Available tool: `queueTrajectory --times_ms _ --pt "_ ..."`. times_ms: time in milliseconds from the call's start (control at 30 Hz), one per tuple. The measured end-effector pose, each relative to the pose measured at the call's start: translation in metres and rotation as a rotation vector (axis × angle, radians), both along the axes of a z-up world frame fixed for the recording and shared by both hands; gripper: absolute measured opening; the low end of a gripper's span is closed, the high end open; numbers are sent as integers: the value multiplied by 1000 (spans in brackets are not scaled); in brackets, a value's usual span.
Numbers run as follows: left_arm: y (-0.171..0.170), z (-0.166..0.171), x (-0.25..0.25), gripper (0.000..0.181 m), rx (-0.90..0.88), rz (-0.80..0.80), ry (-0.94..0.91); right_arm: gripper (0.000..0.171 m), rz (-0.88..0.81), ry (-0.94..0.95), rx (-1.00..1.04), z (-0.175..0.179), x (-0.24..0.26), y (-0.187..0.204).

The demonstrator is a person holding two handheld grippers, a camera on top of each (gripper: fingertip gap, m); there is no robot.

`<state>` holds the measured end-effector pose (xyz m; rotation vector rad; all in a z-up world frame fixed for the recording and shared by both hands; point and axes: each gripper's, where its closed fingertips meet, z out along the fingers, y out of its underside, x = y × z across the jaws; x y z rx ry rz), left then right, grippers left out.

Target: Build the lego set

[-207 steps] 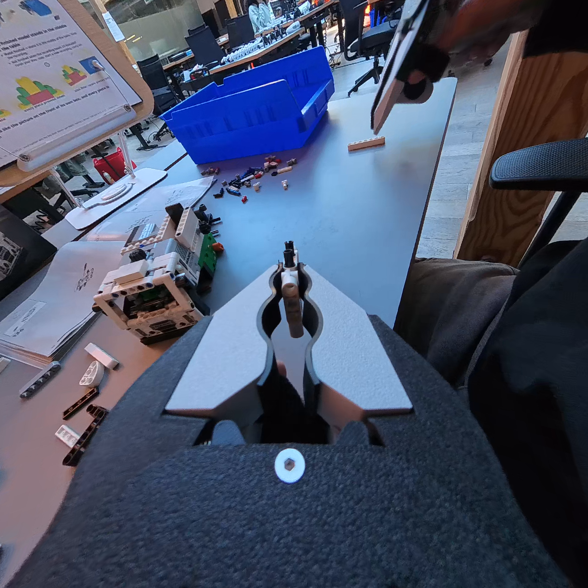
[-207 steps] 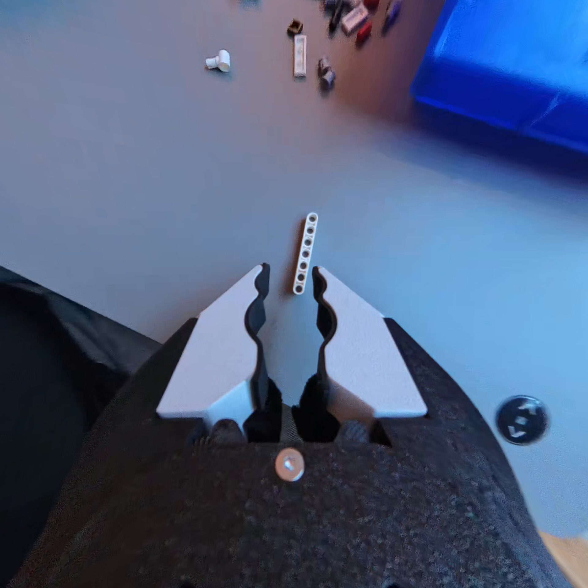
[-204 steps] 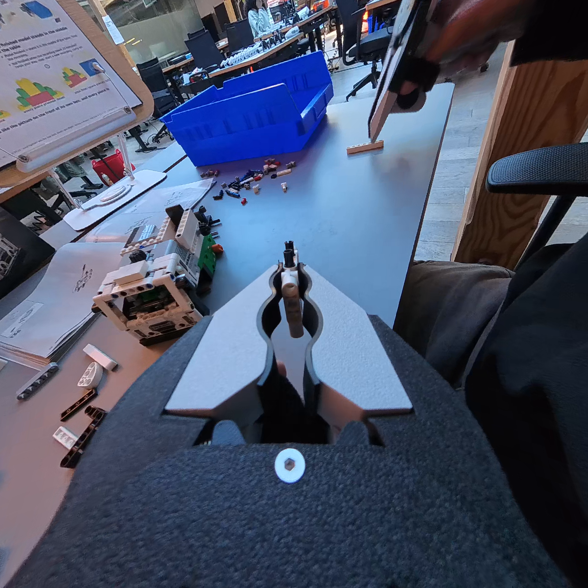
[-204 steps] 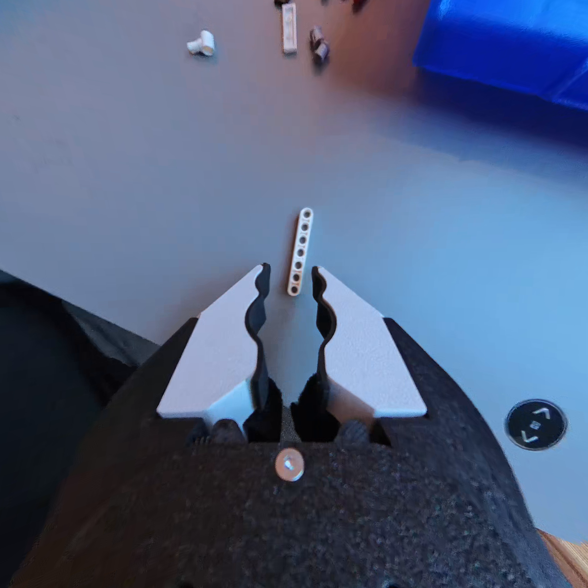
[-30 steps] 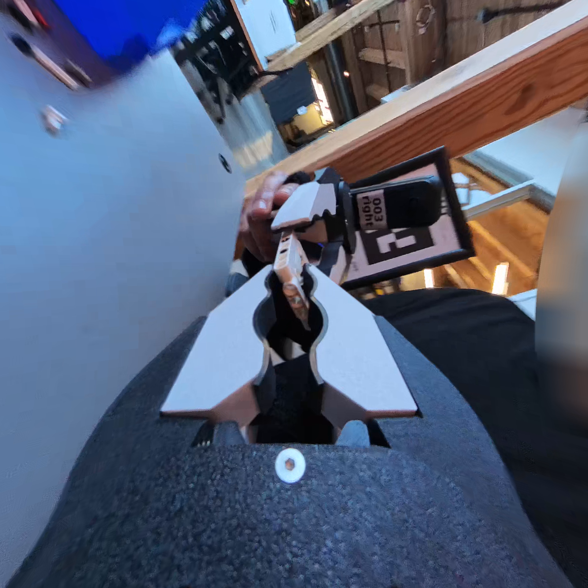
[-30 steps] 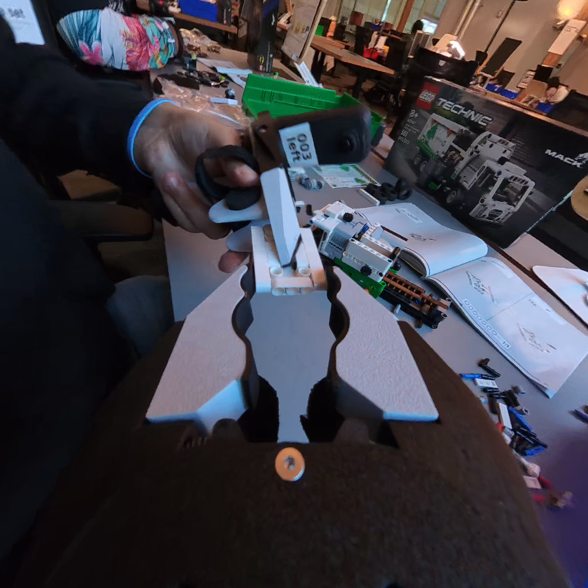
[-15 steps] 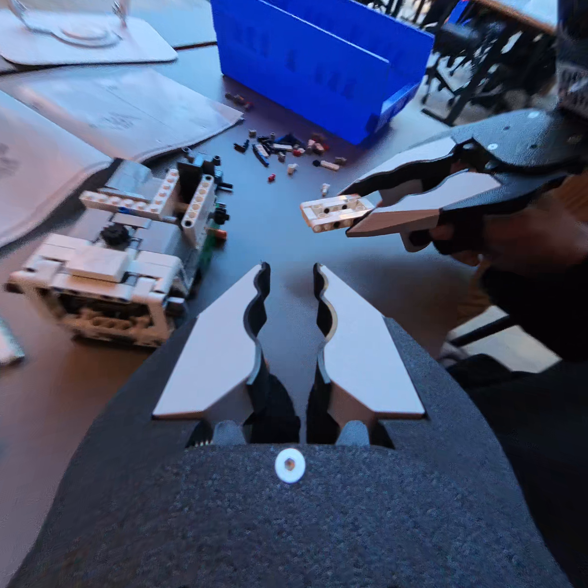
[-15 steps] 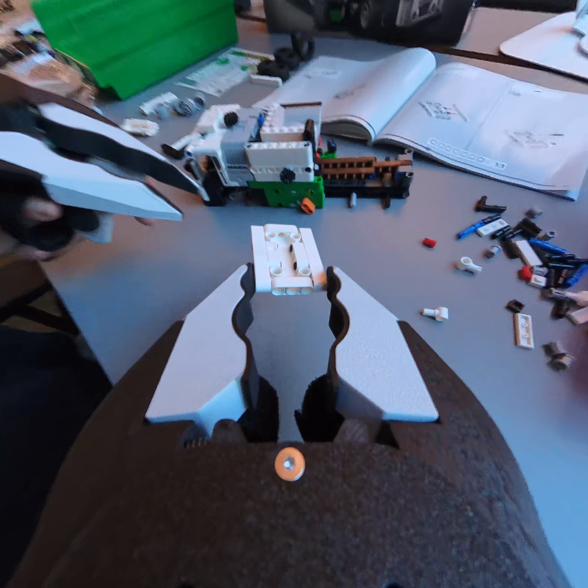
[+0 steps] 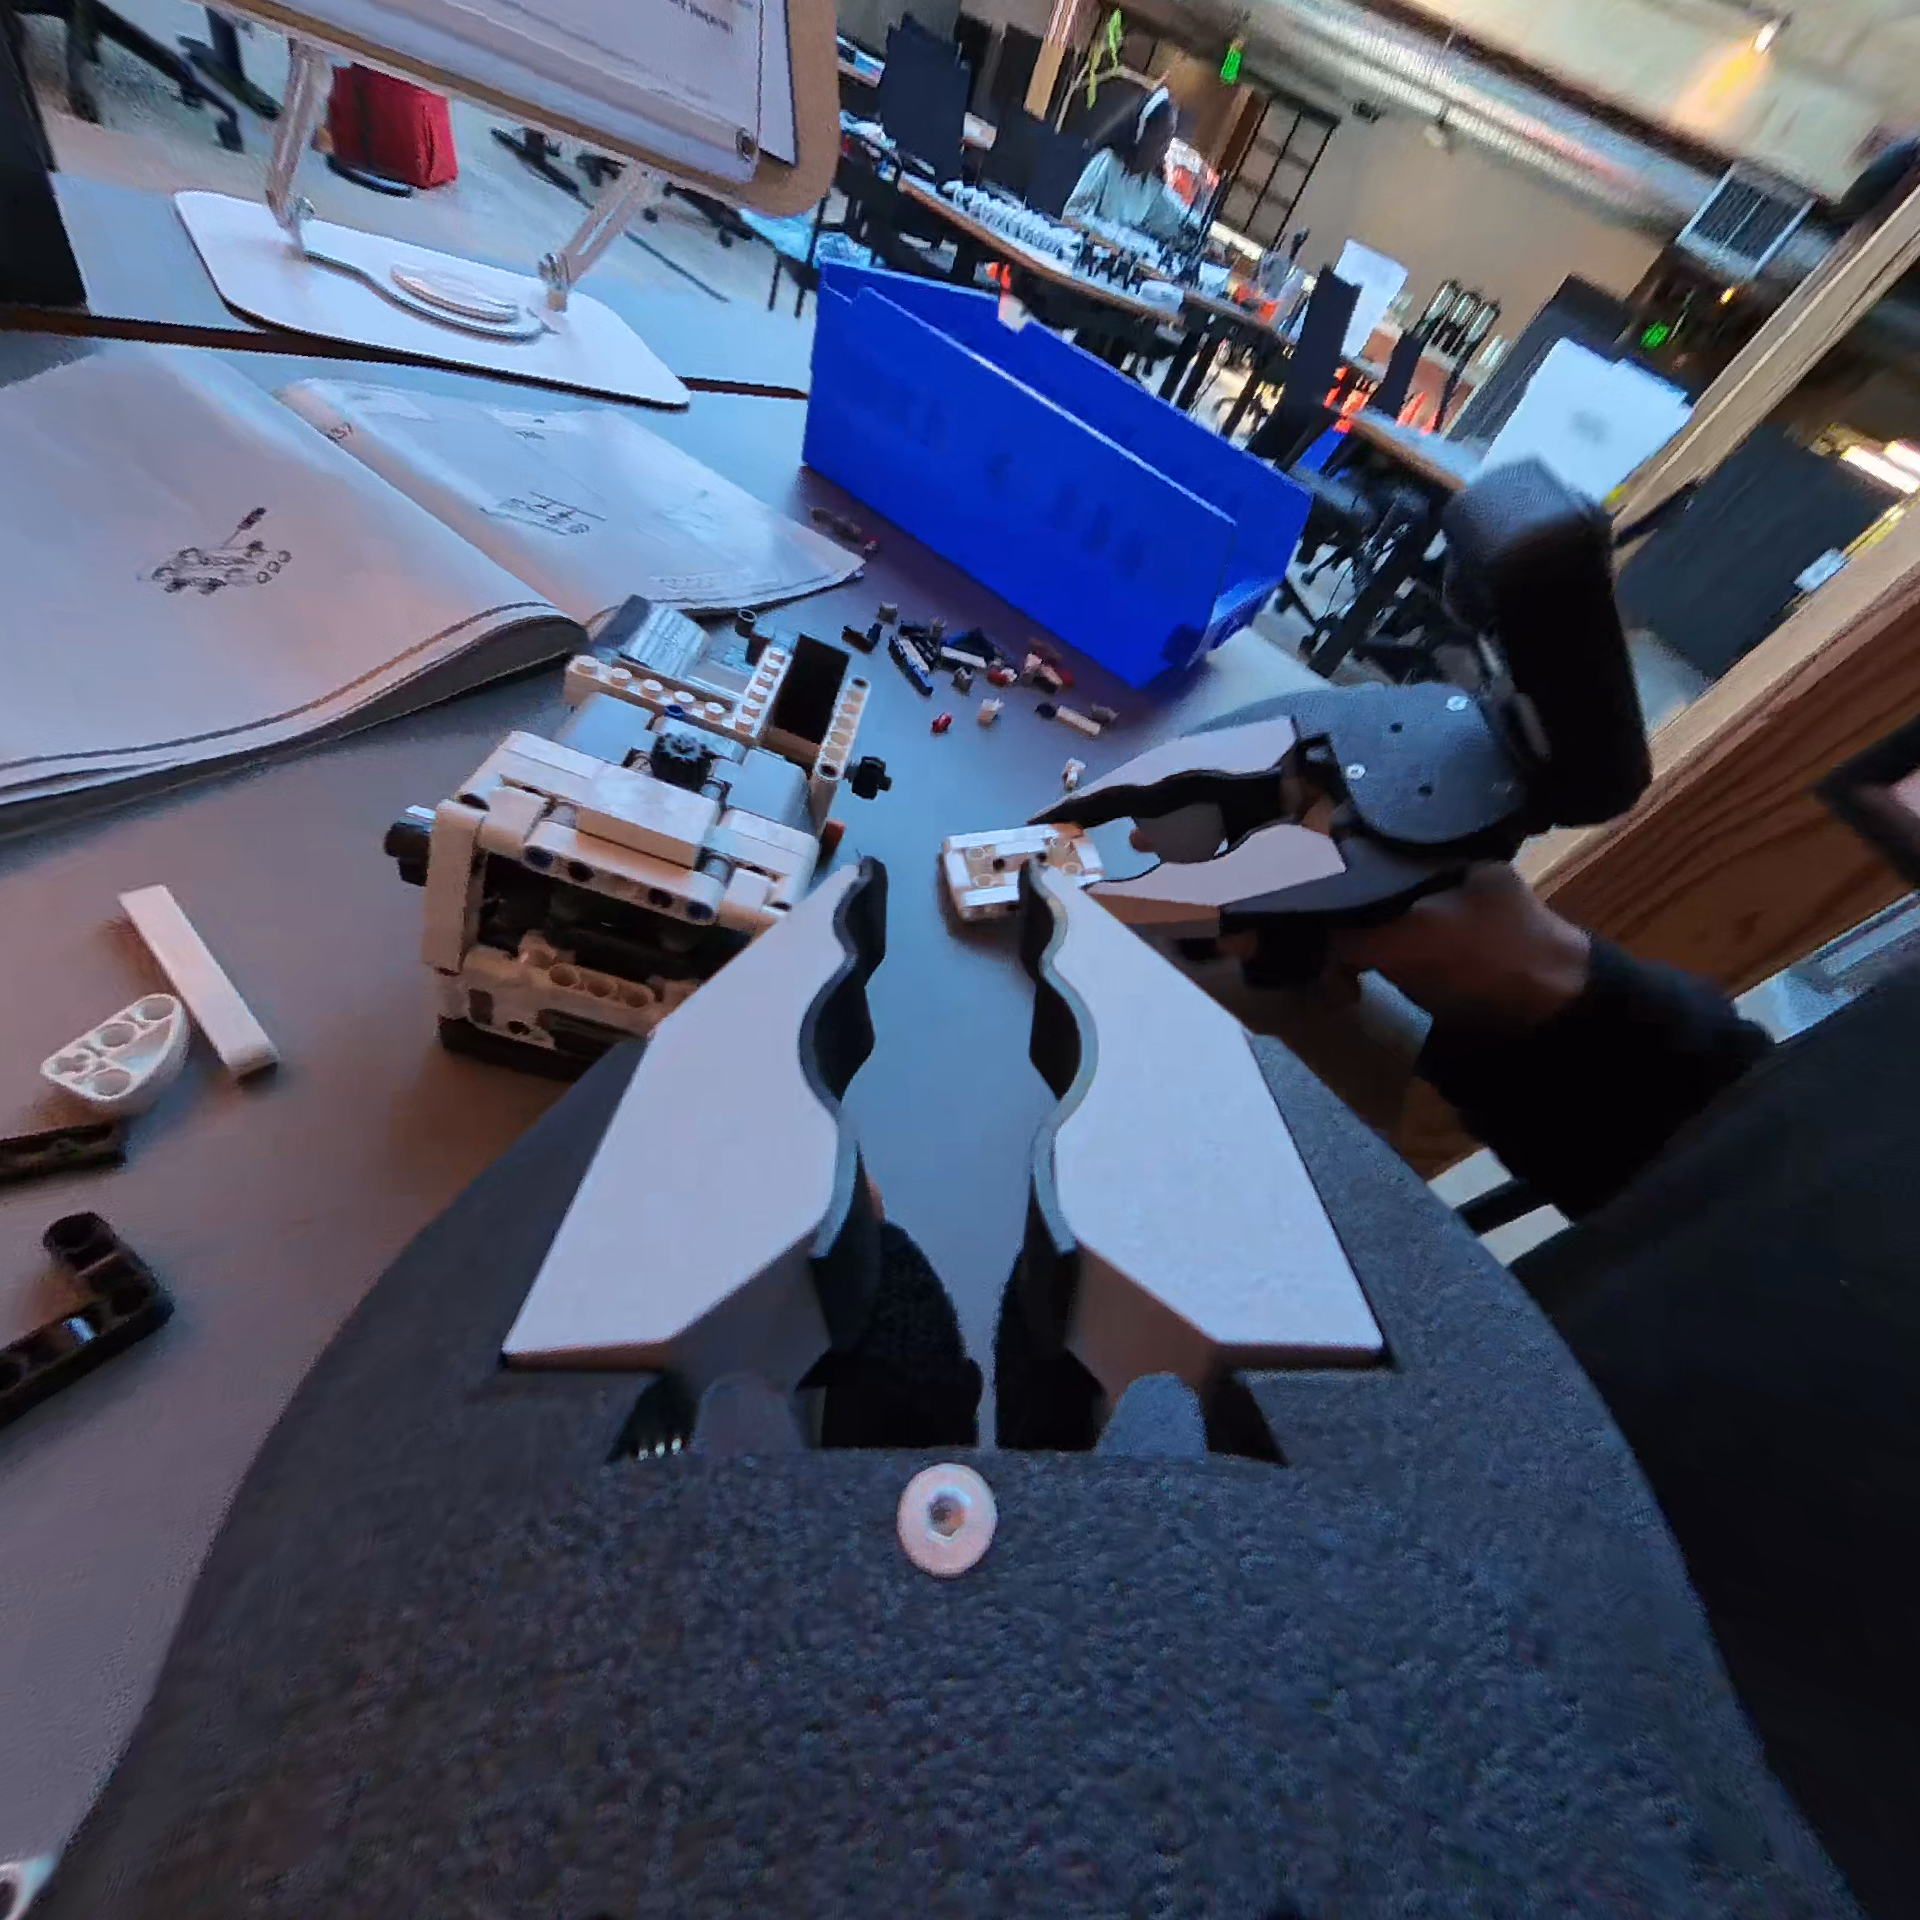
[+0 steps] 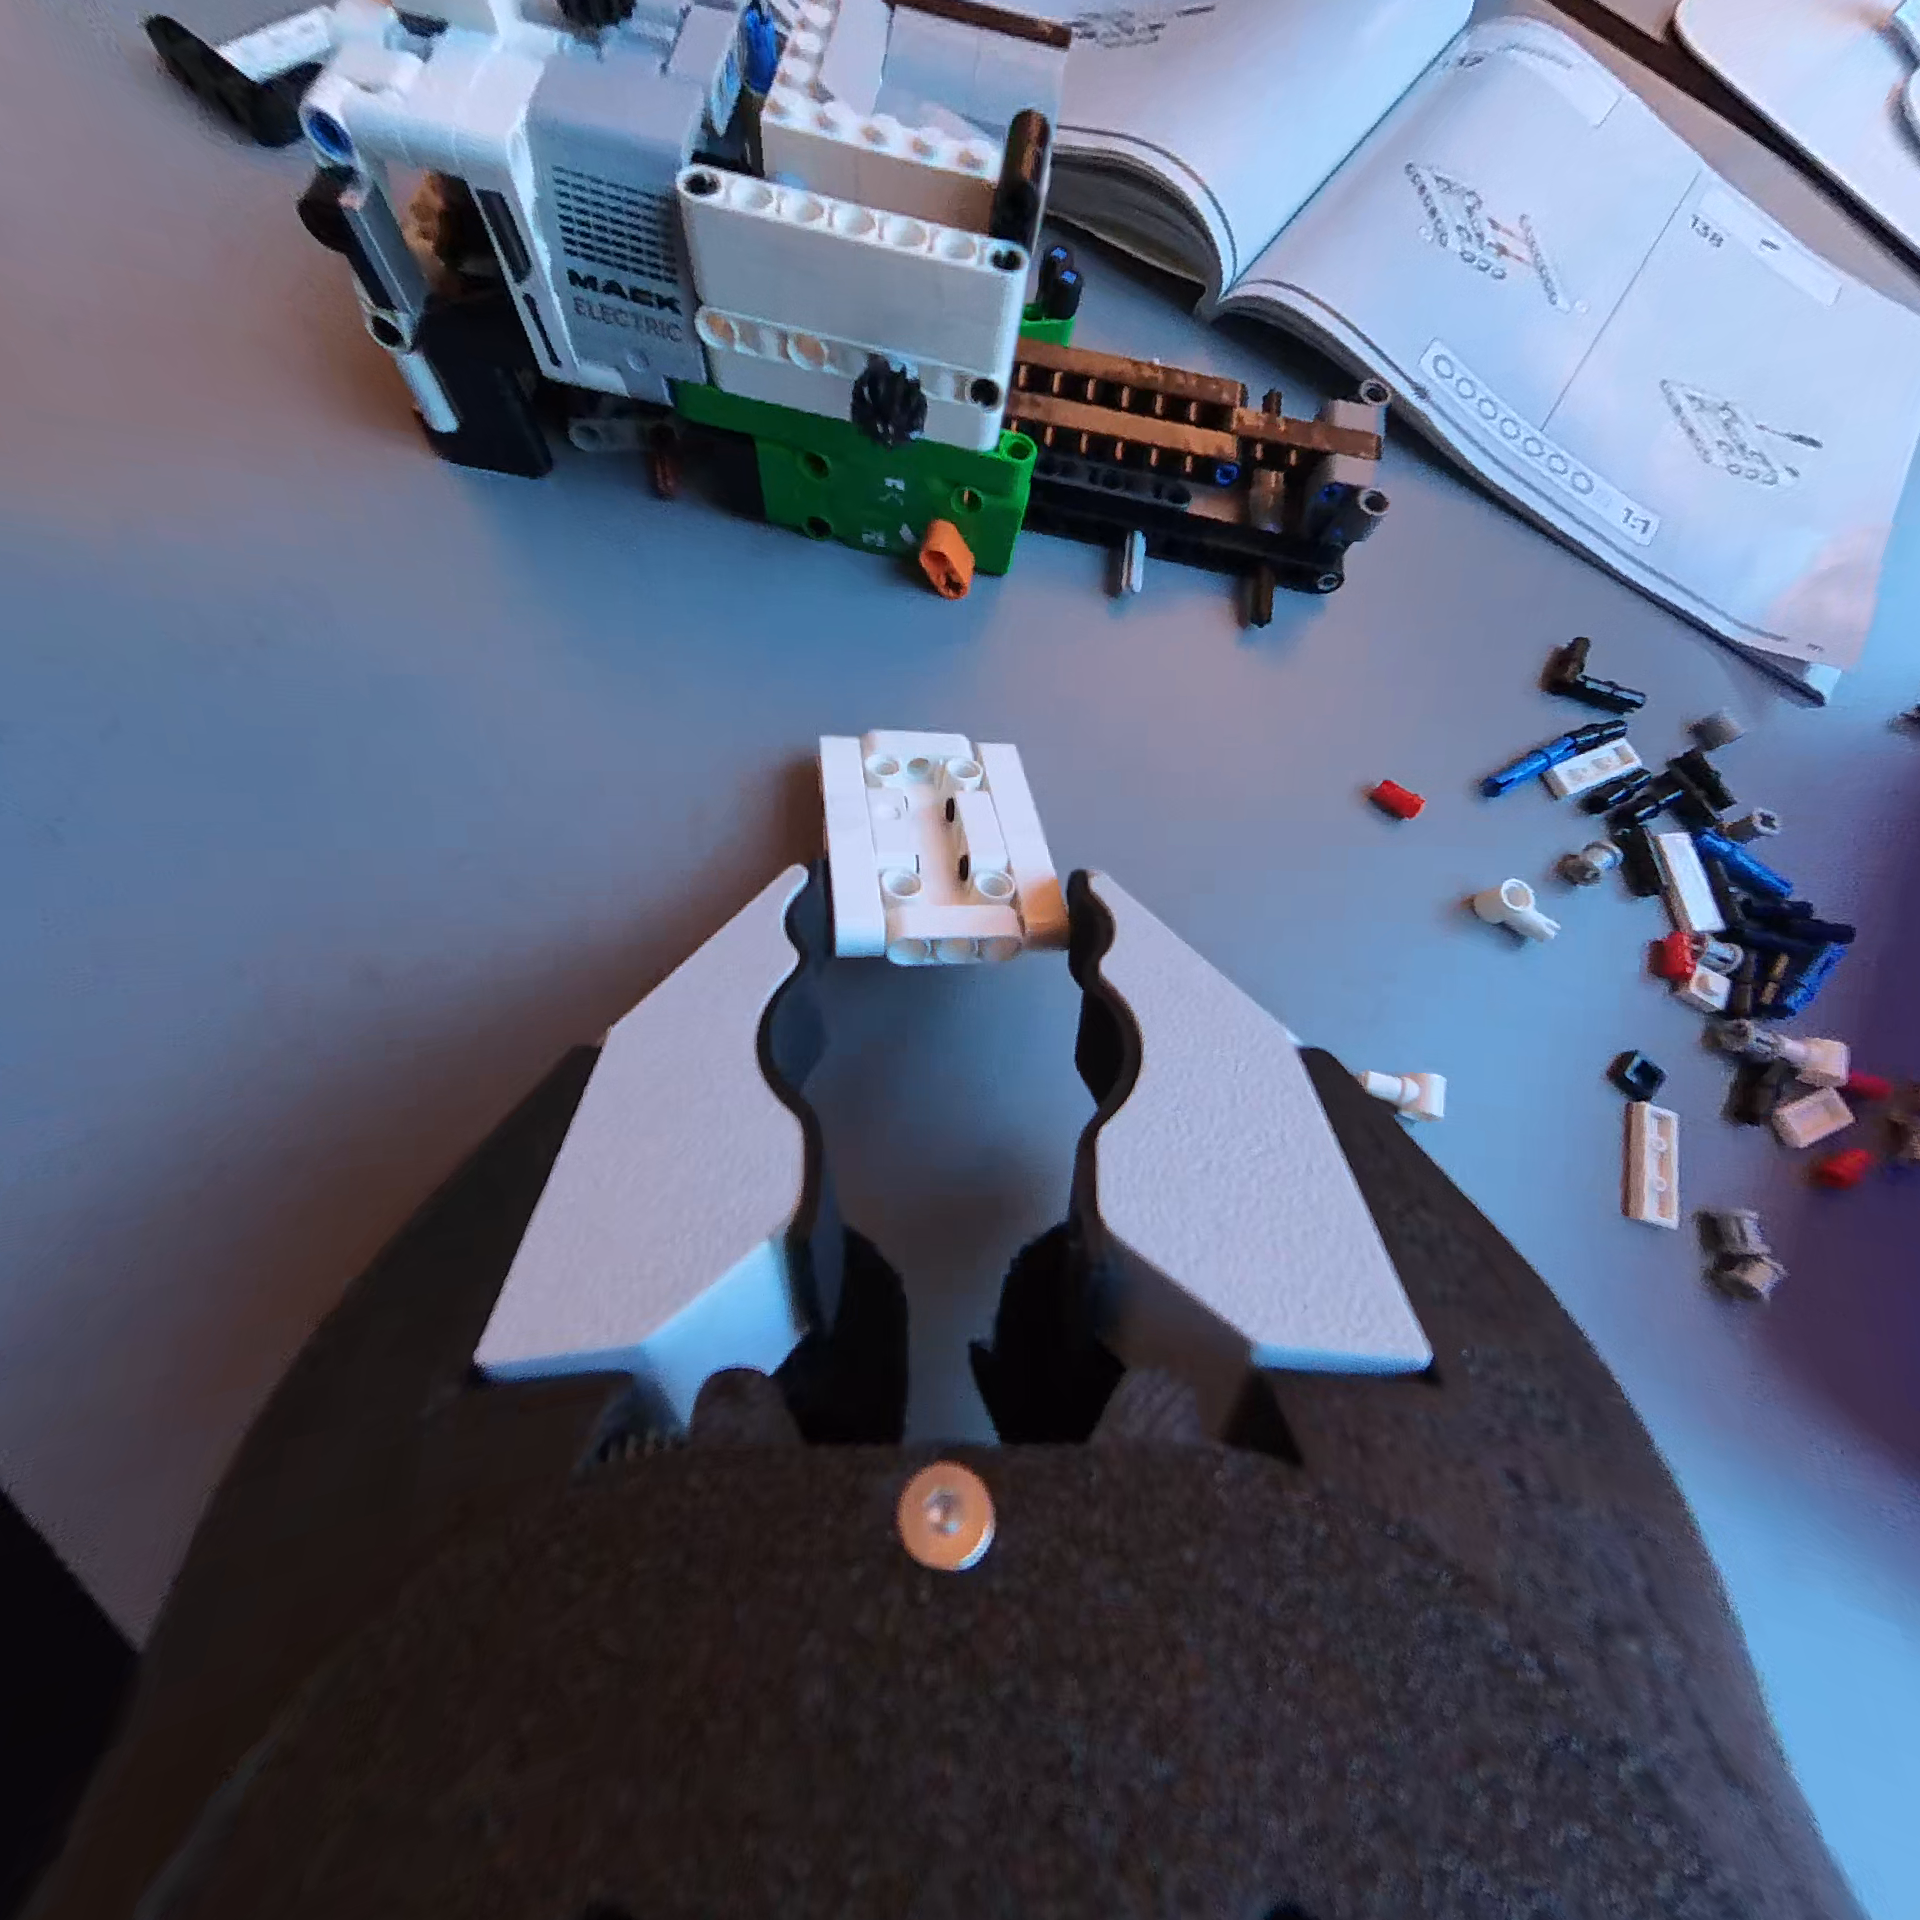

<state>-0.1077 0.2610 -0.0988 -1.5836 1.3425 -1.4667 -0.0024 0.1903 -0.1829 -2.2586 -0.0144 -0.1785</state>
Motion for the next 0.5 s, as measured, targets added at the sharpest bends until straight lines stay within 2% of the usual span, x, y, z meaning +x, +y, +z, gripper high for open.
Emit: queueTrajectory --times_ms 100,200,367,500 --pt "11 -2 2 24 -29 19 -2 45 -16 -2 -3 -1 1 1" --pt "14 -9 5 24 35 24 26 46 -23 -1 -34 -6 0 0" --pt "6 -17 8 25 140 9 61 46 -12 35 -39 -7 -6 0" --pt "-3 -18 9 27 148 -18 73 47 -5 76 -46 -8 -8 1"
